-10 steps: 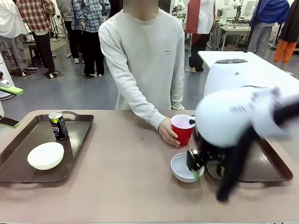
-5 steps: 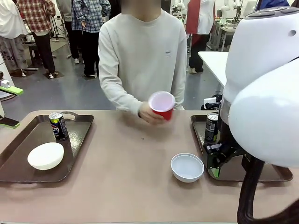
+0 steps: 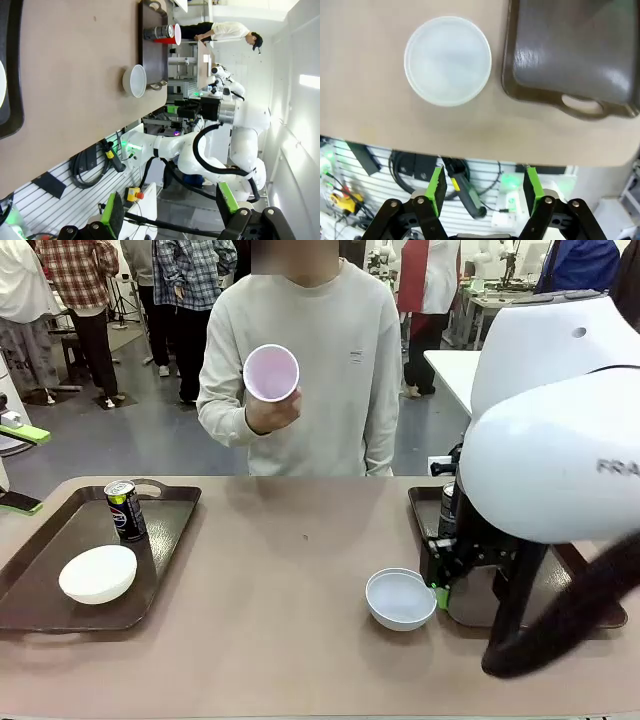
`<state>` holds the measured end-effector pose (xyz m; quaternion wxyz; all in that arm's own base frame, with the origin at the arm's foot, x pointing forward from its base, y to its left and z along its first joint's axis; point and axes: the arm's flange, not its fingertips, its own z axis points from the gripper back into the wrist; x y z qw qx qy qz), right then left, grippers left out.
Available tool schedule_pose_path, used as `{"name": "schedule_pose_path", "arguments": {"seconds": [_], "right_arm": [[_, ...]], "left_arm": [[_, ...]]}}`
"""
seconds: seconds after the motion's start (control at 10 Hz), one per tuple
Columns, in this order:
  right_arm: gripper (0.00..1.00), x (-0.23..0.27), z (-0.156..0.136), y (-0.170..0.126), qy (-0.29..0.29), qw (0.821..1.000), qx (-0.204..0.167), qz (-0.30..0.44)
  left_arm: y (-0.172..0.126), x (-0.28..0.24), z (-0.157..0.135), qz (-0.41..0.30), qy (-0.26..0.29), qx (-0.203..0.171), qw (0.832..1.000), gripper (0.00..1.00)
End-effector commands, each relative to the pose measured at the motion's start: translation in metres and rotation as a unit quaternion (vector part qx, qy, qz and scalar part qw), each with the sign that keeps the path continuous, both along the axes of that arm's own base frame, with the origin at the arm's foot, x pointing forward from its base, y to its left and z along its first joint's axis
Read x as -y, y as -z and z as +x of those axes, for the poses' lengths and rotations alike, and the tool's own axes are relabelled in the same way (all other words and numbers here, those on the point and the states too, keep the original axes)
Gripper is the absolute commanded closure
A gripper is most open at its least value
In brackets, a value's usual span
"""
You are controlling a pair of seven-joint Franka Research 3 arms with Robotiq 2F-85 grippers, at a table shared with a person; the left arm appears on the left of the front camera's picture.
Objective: Prepare tableware on both trays.
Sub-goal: Pick up a Picnic Bowl from the table and place it on a Handle tray.
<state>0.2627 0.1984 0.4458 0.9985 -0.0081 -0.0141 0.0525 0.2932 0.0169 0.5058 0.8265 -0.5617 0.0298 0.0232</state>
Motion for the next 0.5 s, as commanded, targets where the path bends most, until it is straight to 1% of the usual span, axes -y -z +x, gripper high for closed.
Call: {"name": "schedule_pose_path", "arguments": {"seconds": [0.0, 0.2, 0.4], "right_arm": [[0.20, 0.013, 0.027, 0.050, 0.004, 0.999, -0.006, 0.054], [0.20, 0.012, 0.057, 0.074, 0.010, 0.997, -0.008, 0.071], [0.20, 0.009, 0.083, 0.097, 0.009, 0.996, 0.007, 0.091]], "left_arm": [[0.000, -0.001, -0.001, -0.010, 0.004, 0.012, 1.000, 0.02], [0.000, -0.001, -0.001, -0.010, 0.004, 0.012, 1.000, 0.02], [0.000, -0.001, -0.001, -0.010, 0.004, 0.012, 1.000, 0.02]]}}
